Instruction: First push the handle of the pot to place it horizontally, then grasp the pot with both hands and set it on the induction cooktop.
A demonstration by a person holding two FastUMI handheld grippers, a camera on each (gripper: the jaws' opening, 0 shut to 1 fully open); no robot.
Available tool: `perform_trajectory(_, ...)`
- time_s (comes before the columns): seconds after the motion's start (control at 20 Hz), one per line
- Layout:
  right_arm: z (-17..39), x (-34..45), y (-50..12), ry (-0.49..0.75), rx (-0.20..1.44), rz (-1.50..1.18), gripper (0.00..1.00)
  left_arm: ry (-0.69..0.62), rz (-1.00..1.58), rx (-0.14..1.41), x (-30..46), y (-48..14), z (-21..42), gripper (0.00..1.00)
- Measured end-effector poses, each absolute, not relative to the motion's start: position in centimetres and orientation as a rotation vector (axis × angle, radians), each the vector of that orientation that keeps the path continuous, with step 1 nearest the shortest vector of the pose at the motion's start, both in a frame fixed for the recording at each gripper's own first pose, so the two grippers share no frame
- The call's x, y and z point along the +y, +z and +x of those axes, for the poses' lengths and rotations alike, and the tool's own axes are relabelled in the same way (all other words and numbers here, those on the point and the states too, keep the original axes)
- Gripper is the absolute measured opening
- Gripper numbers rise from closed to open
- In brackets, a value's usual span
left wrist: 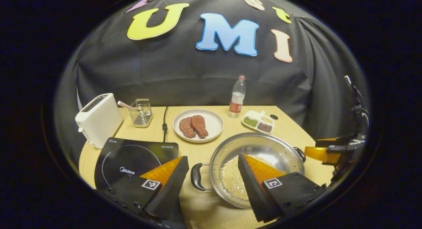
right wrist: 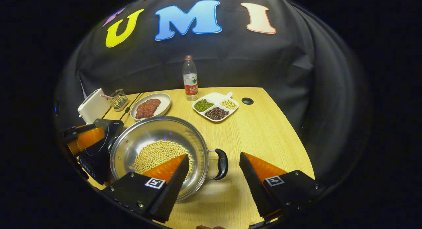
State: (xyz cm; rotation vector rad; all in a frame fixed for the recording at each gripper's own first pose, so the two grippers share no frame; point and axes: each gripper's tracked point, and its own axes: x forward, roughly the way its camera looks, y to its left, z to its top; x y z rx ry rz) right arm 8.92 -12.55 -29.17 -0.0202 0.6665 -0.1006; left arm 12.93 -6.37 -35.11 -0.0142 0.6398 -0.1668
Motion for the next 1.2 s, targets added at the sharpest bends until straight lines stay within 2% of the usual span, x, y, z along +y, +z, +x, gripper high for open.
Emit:
perform_trajectory(0.3, 11.1, -13.5, -32.2, -0.12, 0.699, -0.006, 0.95, -0.144, 0.009, 0.74, -5.6, -41.4, 13.1, 0.98)
perform_trajectory(0.35, 11.3, -13.7, -33.0, -0.123, 0.711, -0.011, 0.87, -0.142, 0.014, 0.742, -5.6, -42.0, 13.3, 0.96)
perform_trajectory(0.4, 11.5, -13.7, -33.7, -0.122, 0.727, -0.012, 0.93, -0.143, 0.025, 0.749, -5.7, -42.5, 13.5, 0.96)
perform_trajectory(0.45, 11.4, -13.8, -34.3, -0.123, 0.742, -0.014, 0.91, -0.143, 0.035, 0.754, -5.6, -42.8, 13.5, 0.98)
perform_trajectory(0.5, 11.6, -13.8, -34.8, -0.124, 0.754, -0.015, 0.84, -0.147, 0.035, 0.755, -5.9, -43.2, 13.8, 0.95)
perform_trajectory(0.55, 11.7, -13.8, -35.1, -0.121, 0.759, -0.012, 0.8, -0.138, 0.047, 0.749, -5.8, -43.2, 14.1, 0.98)
perform_trajectory(0.6, 11.8, -13.6, -35.4, -0.114, 0.766, -0.005, 0.77, -0.133, 0.052, 0.748, -5.6, -43.3, 14.3, 0.88)
perform_trajectory(0.65, 12.0, -13.5, -35.9, -0.107, 0.776, 0.005, 0.77, -0.127, 0.054, 0.75, -5.4, -43.5, 14.4, 0.83)
perform_trajectory(0.7, 11.9, -13.5, -36.1, -0.11, 0.784, 0.008, 0.71, -0.125, 0.053, 0.758, -5.3, -43.7, 14.4, 0.8)
perform_trajectory(0.8, 11.6, -13.1, -37.1, -0.098, 0.814, 0.021, 0.69, -0.123, 0.058, 0.78, -5.1, -44.5, 14.1, 0.7)
perform_trajectory(0.85, 11.8, -13.1, -36.9, -0.106, 0.809, 0.043, 0.69, -0.13, 0.063, 0.796, -5.1, -44.7, 13.9, 0.7)
perform_trajectory(0.9, 11.7, -13.1, -37.2, -0.106, 0.818, 0.049, 0.64, -0.131, 0.074, 0.793, -5.1, -44.7, 13.9, 0.67)
perform_trajectory(0.95, 11.7, -13.0, -36.9, -0.105, 0.813, 0.051, 0.63, -0.132, 0.076, 0.795, -5.1, -45.0, 14.0, 0.71)
perform_trajectory(1.05, 11.5, -12.9, -37.2, -0.11, 0.82, 0.058, 0.6, -0.129, 0.059, 0.8, -5.1, -45.0, 14.1, 0.68)
perform_trajectory(1.1, 11.6, -13.0, -37.2, -0.105, 0.823, 0.061, 0.55, -0.127, 0.059, 0.801, -5.1, -45.1, 14.1, 0.7)
perform_trajectory(1.15, 11.5, -12.9, -37.2, -0.103, 0.831, 0.063, 0.5, -0.127, 0.067, 0.802, -5.1, -44.9, 14.0, 0.61)
perform_trajectory(1.2, 11.5, -12.9, -37.2, -0.102, 0.832, 0.063, 0.5, -0.128, 0.079, 0.803, -5.1, -45.0, 14.1, 0.62)
